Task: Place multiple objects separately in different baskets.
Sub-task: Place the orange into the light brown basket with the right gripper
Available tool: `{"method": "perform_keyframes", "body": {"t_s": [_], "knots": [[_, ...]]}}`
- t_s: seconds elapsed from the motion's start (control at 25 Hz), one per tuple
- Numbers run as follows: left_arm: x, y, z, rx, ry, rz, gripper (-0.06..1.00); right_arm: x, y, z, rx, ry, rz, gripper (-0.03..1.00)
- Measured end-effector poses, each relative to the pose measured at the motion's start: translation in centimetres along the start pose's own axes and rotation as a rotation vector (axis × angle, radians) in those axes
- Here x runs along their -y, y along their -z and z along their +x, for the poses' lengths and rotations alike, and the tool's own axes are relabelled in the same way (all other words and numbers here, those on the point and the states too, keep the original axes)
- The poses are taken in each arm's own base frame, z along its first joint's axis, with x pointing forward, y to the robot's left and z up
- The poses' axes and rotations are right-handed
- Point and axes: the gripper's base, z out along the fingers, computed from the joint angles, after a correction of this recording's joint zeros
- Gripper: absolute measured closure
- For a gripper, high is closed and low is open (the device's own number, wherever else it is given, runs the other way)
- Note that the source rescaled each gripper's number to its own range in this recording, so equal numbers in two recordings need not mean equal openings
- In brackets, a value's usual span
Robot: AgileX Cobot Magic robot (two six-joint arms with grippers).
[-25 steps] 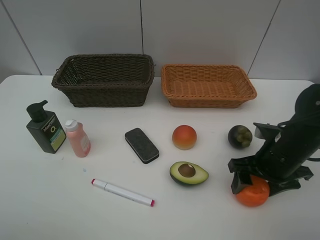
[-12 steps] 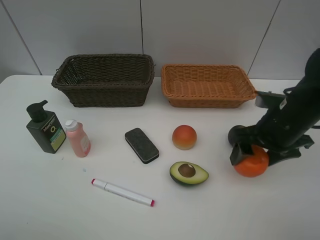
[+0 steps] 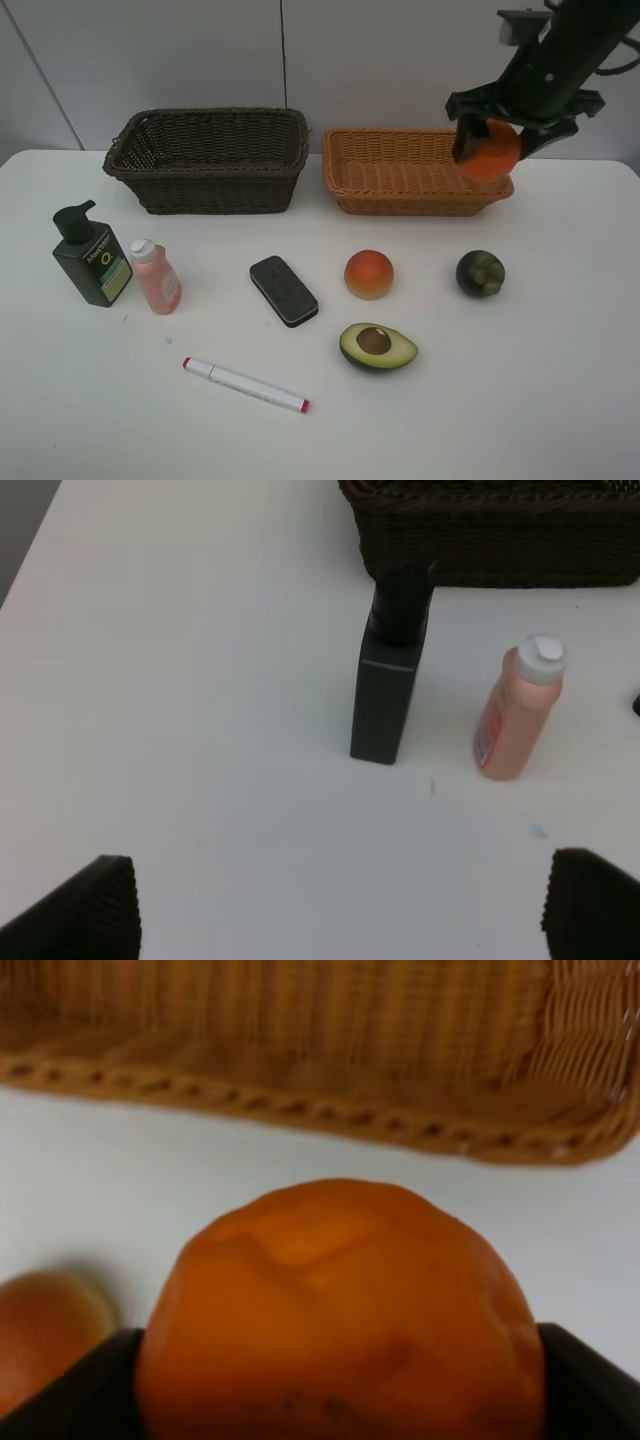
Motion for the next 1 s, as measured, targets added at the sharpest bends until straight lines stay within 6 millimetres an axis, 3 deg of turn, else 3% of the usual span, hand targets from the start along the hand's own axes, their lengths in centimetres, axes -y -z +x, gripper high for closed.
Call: {"method": "perform_keyframes", "body": {"t_s": [0.24, 0.48, 1.0], "knots": [[0.0, 0.0, 0.0, 0.000, 0.000, 0.000, -0.06, 1.3, -5.2, -5.0, 0.041, -0.037, 0.017, 0.32], [0.0, 0.0, 0.0, 0.000, 0.000, 0.000, -0.06, 1.7, -10.1, -6.1, -0.008, -0.044, 0.026, 0.32], [0.0, 0.0, 0.0, 0.000, 0.000, 0.000, -0.06, 1.6, -10.8, -6.0, -0.026, 0.016, 0.024, 0.30]]}}
